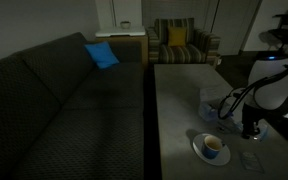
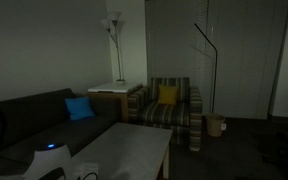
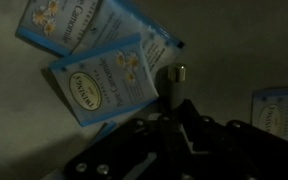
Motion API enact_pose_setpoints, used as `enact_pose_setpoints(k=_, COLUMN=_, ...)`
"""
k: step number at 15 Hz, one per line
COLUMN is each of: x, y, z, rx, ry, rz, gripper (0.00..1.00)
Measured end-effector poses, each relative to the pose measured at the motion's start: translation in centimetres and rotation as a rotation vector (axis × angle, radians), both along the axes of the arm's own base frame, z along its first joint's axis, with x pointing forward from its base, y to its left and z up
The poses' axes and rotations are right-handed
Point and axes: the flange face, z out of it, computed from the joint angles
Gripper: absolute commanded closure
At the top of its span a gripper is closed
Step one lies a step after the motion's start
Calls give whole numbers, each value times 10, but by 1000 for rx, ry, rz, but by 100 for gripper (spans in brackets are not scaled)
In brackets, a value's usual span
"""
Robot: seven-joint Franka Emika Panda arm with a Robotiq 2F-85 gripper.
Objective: Use the spoon to stir in the cup
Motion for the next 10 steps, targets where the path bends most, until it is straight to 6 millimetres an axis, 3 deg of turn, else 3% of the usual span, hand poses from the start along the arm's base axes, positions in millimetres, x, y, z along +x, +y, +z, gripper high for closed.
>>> enact_pose_setpoints(k=5, x=-1, y=19, z=2, rx=-103, ry=1, rz=26, gripper=96)
enact_pose_setpoints(k=10, x=-12, y=4, z=45, rx=-195, ry=25, rz=85, gripper=96)
